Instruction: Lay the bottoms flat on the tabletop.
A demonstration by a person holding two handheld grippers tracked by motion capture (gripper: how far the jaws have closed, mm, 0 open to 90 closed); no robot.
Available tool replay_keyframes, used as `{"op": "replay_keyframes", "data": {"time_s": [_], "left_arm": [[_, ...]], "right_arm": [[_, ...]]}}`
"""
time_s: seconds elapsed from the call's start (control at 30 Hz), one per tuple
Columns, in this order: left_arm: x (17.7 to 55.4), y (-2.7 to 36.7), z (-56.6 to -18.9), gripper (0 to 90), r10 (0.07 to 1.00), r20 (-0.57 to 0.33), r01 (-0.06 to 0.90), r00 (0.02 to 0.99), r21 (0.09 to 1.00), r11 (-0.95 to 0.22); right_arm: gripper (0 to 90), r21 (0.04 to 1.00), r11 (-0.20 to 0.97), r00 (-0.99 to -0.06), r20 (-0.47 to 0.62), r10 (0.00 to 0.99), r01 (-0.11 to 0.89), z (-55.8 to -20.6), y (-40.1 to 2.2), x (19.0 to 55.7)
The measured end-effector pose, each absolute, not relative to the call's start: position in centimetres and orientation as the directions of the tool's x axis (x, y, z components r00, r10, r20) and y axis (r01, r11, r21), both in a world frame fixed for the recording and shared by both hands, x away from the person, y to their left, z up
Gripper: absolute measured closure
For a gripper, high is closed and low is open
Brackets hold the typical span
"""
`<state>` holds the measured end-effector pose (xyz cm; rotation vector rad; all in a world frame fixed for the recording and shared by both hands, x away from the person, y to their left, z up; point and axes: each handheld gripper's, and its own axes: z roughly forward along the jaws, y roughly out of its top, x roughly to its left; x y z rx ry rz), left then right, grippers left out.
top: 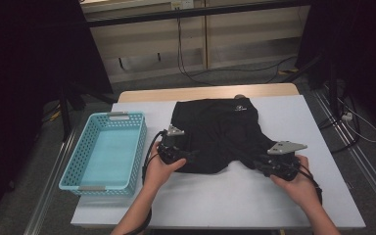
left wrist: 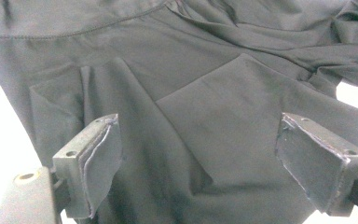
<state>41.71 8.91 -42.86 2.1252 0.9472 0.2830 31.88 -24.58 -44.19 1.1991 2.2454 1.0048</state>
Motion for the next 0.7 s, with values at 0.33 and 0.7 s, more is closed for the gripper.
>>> {"op": "replay_keyframes", "data": {"time_s": [0.33,0.7], "left_arm": [[41.7,9.3,-42.8,15.0,0.714,-0.110,0.543,0.692,0.731,-0.413],[41.7,9.0,-42.8,15.1,0.709,-0.114,0.540,0.696,0.734,-0.411]], "right_arm": [[88.0,0.703,0.441,-0.591,-0.037,0.806,0.558,-44.7,-23.2,32.3],[87.9,0.802,0.331,-0.632,0.074,0.771,0.498,-42.0,-20.6,32.2]]}}
